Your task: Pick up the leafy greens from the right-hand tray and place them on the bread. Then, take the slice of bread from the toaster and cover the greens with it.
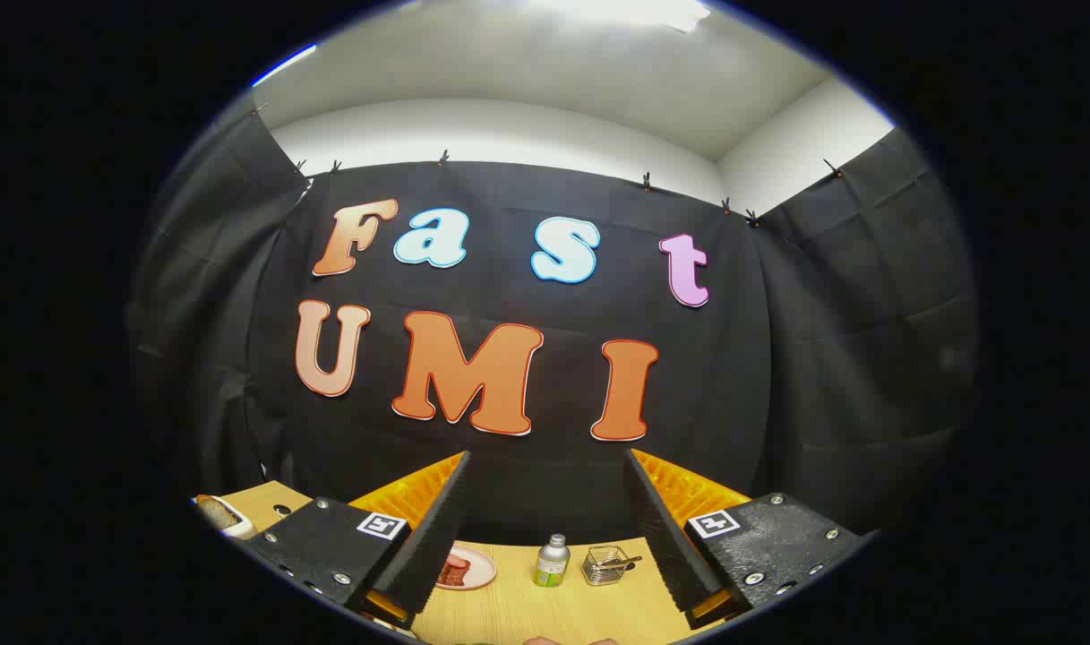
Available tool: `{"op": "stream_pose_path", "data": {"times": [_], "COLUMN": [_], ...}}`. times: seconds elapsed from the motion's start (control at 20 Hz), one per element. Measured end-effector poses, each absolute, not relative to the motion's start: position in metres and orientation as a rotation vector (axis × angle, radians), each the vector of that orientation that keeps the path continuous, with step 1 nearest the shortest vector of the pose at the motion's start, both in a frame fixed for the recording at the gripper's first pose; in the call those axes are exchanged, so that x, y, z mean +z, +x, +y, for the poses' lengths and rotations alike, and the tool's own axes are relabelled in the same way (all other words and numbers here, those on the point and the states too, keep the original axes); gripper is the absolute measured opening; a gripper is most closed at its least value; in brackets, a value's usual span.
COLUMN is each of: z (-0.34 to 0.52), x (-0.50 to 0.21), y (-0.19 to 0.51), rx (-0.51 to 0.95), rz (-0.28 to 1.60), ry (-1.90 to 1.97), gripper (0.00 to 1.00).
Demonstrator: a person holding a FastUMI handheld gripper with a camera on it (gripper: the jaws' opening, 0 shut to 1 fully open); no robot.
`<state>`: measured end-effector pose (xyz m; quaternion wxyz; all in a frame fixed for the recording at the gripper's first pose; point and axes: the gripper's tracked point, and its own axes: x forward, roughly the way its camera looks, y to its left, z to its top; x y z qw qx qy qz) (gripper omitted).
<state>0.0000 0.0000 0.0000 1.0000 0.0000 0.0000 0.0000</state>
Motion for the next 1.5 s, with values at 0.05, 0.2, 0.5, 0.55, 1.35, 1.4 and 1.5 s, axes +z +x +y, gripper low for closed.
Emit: {"op": "stream_pose_path", "data": {"times": [0.05,0.2,0.5,0.55,1.35,1.4,1.5], "z": [0.002,0.003,0.006,0.007,0.007,0.01,0.012], "x": [0.001,-0.001,-0.002,-0.002,-0.137,-0.159,-0.196], "y": [0.0,-0.001,0.001,0.001,-0.017,-0.024,-0.038], "rx": [0.004,0.003,0.014,0.013,0.017,0.029,0.035], "rz": [-0.002,0.009,0.013,0.016,0.346,0.412,0.538], "ry": [0.0,-0.011,-0.013,-0.013,0.009,0.007,0.028], "gripper": [0.98,0.99,0.98,0.99,0.99,0.99,0.99]}}
